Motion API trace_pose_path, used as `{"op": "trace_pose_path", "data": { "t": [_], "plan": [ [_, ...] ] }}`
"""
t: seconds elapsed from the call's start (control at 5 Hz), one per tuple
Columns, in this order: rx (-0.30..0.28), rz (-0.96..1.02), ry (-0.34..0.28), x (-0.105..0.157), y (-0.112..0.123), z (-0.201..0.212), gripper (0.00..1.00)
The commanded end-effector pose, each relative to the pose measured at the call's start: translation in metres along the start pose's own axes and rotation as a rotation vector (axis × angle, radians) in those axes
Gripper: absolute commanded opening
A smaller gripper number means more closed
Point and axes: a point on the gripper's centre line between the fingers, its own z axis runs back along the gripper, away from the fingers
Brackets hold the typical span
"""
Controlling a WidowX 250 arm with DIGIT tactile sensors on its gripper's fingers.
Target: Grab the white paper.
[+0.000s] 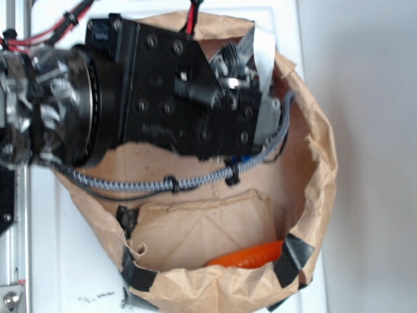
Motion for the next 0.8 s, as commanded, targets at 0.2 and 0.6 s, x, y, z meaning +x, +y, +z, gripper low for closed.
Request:
{"op": "trace_pose_path", "data": {
  "t": [0.2, 0.6],
  "plan": [
    [-0.005, -0.001, -0.047, 0.0393, 0.0285, 0.0305, 1.0],
    [-0.005, -0.001, -0.047, 0.0393, 0.0285, 0.0305, 1.0]
  ]
}}
